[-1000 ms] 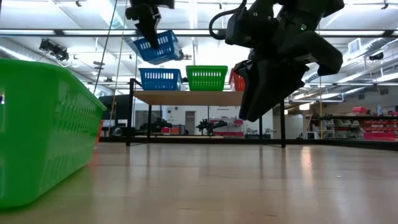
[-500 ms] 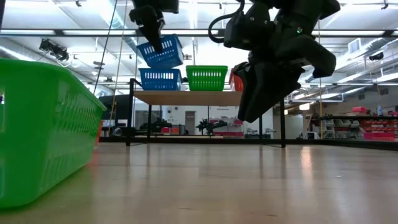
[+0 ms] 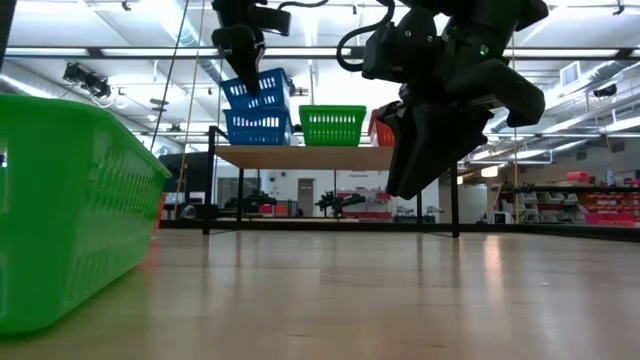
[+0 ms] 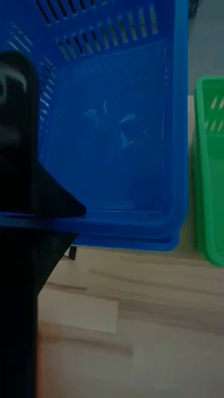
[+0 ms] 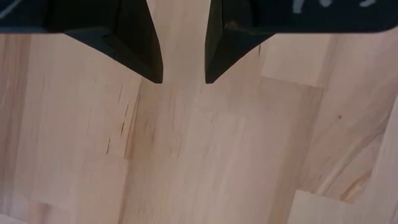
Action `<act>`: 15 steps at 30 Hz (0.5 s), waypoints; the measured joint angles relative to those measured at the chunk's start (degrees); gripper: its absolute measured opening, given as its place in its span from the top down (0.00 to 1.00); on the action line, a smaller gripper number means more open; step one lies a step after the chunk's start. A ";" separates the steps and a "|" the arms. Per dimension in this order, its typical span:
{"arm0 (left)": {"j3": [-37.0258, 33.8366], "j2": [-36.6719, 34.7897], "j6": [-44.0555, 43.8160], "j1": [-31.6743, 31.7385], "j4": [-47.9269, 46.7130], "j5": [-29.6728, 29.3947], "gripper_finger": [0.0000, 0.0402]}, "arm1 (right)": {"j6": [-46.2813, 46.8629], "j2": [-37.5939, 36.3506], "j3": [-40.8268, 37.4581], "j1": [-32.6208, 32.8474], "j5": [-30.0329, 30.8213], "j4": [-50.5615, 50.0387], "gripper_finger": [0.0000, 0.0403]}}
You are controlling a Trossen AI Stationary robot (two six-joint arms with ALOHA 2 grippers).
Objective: Stack baskets on shelf by color
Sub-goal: Stack the left blue bin on top of the blue bin on the shelf
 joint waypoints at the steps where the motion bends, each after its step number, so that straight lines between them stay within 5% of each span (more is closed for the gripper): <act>1: 0.00 0.14 -0.15 -0.01 0.04 -0.02 0.94 | 0.01 0.00 0.00 0.00 0.00 -0.01 0.69; 15: 0.00 0.58 -1.68 -0.04 -0.53 -0.04 0.76 | 0.14 -0.02 0.00 0.00 0.00 -0.04 0.69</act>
